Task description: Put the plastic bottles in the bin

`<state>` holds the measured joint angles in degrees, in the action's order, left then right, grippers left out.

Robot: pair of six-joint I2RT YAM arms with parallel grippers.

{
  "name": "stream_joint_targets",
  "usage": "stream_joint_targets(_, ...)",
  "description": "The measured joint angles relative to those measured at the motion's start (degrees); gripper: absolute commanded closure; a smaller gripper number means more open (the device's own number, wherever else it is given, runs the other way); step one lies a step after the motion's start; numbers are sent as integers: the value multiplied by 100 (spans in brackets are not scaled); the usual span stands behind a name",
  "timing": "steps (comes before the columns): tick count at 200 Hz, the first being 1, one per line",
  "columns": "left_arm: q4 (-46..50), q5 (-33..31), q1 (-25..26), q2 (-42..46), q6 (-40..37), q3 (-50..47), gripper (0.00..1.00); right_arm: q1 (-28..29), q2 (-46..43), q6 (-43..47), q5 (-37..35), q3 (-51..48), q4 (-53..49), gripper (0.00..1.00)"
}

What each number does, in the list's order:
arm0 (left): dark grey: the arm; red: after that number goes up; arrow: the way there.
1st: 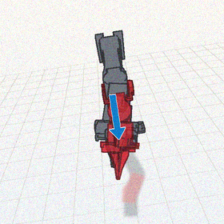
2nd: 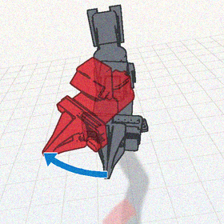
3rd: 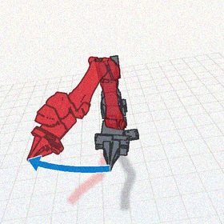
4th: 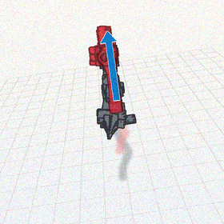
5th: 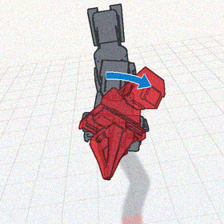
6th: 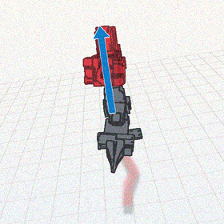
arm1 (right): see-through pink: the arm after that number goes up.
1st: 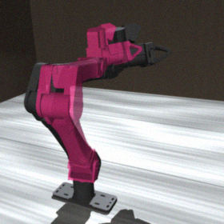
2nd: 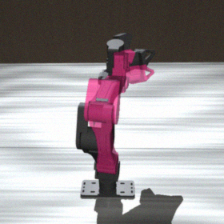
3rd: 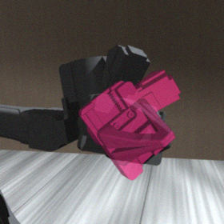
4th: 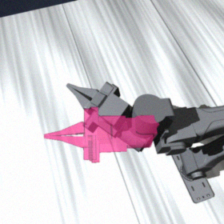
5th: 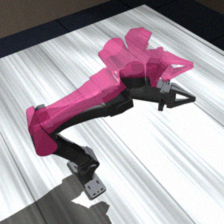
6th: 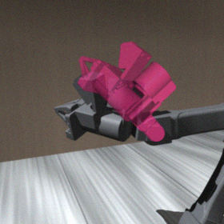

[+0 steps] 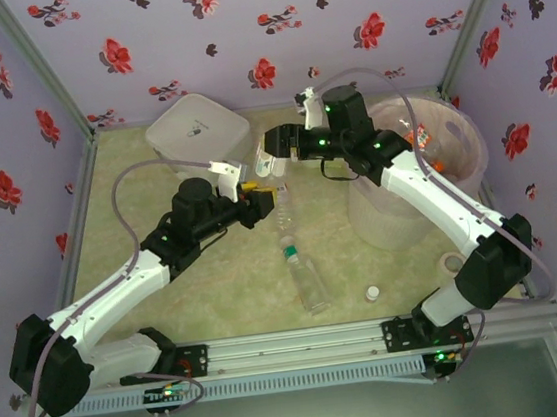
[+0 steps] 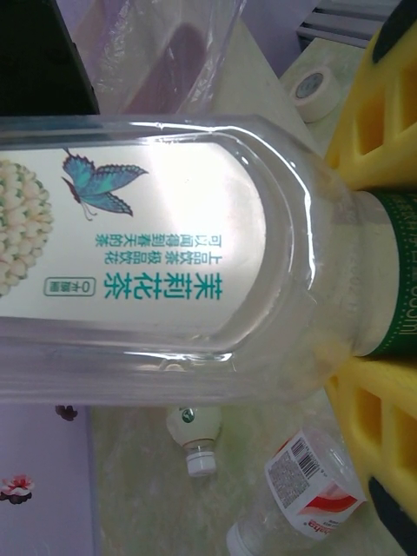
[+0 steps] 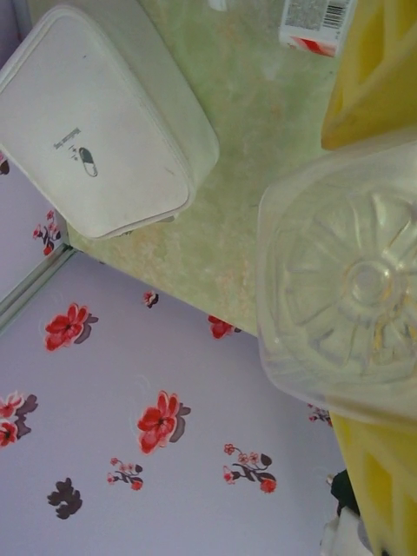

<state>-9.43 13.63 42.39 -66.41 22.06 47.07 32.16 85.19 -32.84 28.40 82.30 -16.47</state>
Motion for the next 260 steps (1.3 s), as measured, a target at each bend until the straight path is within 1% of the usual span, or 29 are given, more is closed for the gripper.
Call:
stream_joint_targets(10, 0, 11, 0, 0, 0, -15, 85, 0, -4, -7, 9, 0, 2, 41)
stream_joint_targets(25, -20, 13, 0, -4, 0, -24, 67, 4, -9, 55, 7, 2, -11, 48)
stream_joint_targets(34, -37, 9, 0, -4, 0, -28, 51, 0, -11, 103, 7, 39, -57, 50)
stream_joint_targets(41, -66, 0, 0, -7, -28, -31, 32, -2, -11, 133, 4, 96, -136, 52)
stream_joint_targets(48, -83, -20, 4, -4, -17, -33, 18, -9, -11, 186, -37, 186, -229, 53)
stream_joint_targets(56, -87, -68, 11, -4, -2, -35, 6, -44, -17, 260, -79, 317, -352, 55)
stream_joint_targets(61, -87, -107, 9, -4, 0, -37, 1, -79, -33, 315, -125, 422, -444, 56)
stream_joint_targets(83, -35, -317, 11, -4, 37, -44, 0, -345, -295, 560, -348, 817, -791, 63)
stream_joint_targets(97, 11, -455, 11, -17, 48, -44, 0, -601, -667, 702, -535, 968, -929, 70)
stream_joint_targets(119, 98, -695, 11, -122, 96, -44, 0, -1086, -1460, 901, -907, 1034, -1067, 86)
stream_joint_targets(129, 136, -798, 9, -199, 136, -44, 0, -1300, -1869, 1040, -1198, 1040, -1150, 93)
stream_joint_targets(141, 157, -914, 9, -295, 162, -44, 0, -1438, -2280, 1228, -1598, 1058, -1281, 100)
stream_joint_targets(169, 173, -1054, 9, -503, 223, -44, 0, -1517, -2885, 1711, -2575, 1064, -1506, 100)
stream_joint_targets(193, 197, -1097, 9, -678, 289, -44, 0, -1532, -2887, 1987, -3167, 929, -1543, 100)
stream_joint_targets(210, 295, -1110, 9, -758, 308, -44, 0, -1532, -2618, 2087, -3327, 793, -1615, 100)
stream_joint_targets(242, 415, -1113, 9, -778, 310, -44, 0, -1530, -1954, 2135, -3338, 476, -1694, 100)
stream_joint_targets(260, 435, -1113, 9, -778, 313, -44, 0, -1532, -1738, 2175, -3394, 269, -1873, 100)
